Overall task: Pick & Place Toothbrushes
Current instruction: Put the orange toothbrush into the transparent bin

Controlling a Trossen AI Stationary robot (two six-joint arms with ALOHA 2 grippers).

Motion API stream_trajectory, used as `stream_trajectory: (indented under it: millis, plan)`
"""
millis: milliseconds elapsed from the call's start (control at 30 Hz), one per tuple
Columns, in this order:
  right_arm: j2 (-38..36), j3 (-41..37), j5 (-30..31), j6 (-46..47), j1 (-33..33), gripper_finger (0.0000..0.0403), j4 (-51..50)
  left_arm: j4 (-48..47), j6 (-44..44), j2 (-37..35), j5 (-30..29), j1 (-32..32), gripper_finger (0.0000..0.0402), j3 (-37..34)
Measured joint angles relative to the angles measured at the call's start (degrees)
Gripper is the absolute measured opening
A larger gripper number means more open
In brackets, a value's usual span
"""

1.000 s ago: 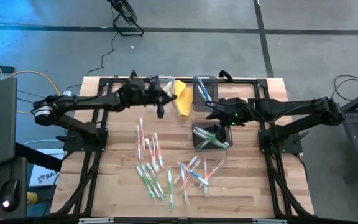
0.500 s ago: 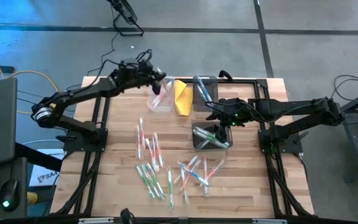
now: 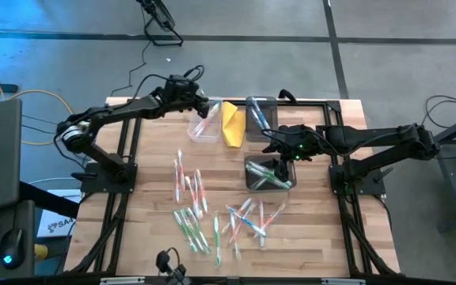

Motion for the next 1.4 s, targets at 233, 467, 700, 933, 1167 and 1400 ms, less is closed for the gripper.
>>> stream_trajectory:
  millis: [233, 467, 700, 933, 1167, 1400]
  plan:
    - [0.00, -0.01, 0.02, 0.00, 0.00, 0.0226, 0.00, 3.35, -5.44, 5.38, 1.25, 0.00, 0.0006, -0.04]
    - [0.02, -0.01, 0.00, 0.00, 0.00, 0.0226, 0.01, 2.95, -7.33, 7.60, 1.27, 0.00, 0.0006, -0.04]
    - [0.02, -0.01, 0.00, 0.00, 0.00, 0.0226, 0.02, 2.32, -8.64, 7.87, 1.05, 0.00, 0.0024, -0.02]
    - [0.02, -0.01, 0.00, 0.00, 0.00, 0.0226, 0.00, -0.78, -11.53, 7.91, -6.90, -0.09, 0.0096, -0.04]
    - [0.02, -0.01, 0.00, 0.00, 0.00, 0.0226, 0.00, -3.33, -11.60, 7.91, -11.24, -0.09, 0.0166, -0.04]
    - [0.02, -0.01, 0.00, 0.00, 0.00, 0.0226, 0.00, -2.42, -11.15, 7.91, -12.24, -0.07, 0.0204, -0.04]
